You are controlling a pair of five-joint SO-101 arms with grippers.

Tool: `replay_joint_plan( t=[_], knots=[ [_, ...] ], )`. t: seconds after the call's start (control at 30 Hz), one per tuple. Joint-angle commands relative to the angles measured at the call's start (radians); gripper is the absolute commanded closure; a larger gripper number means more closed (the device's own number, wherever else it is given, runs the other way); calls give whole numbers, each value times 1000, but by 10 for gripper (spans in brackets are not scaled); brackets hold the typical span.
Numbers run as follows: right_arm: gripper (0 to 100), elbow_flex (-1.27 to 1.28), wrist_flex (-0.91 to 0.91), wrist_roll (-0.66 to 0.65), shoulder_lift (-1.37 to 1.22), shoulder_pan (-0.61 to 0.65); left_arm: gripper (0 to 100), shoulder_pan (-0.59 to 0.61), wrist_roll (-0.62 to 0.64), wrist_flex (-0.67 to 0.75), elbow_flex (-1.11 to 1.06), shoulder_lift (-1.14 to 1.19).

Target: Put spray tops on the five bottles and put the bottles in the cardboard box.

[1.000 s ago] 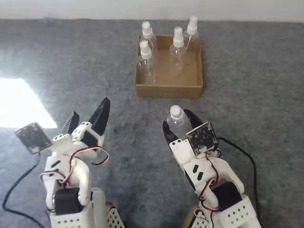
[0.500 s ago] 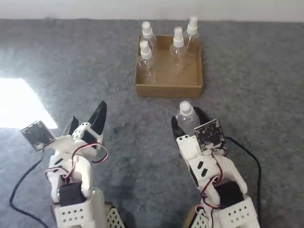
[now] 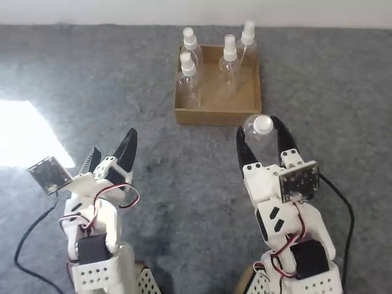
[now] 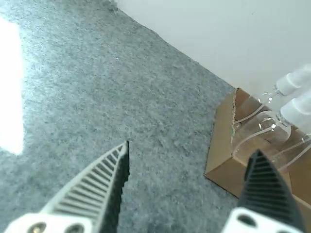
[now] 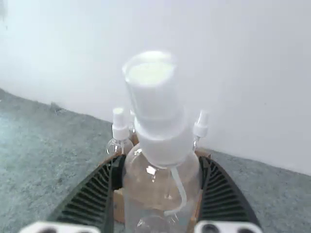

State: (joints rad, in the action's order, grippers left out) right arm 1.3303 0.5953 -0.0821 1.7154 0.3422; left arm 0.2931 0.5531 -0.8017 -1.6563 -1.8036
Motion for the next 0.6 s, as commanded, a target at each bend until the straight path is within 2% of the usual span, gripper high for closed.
replay_joint_plan(
  t=[0.0,0.37,0.57],
  knots=[
    [909,-72,-130,-5,-5,-13,648,3,-8,28,-8,-18],
    [909,-87,-479,-6,-357,-13,648,6,-8,28,-12,-18],
    [909,-190,-567,-6,-590,-15,648,5,-8,28,-12,-18]
  ],
)
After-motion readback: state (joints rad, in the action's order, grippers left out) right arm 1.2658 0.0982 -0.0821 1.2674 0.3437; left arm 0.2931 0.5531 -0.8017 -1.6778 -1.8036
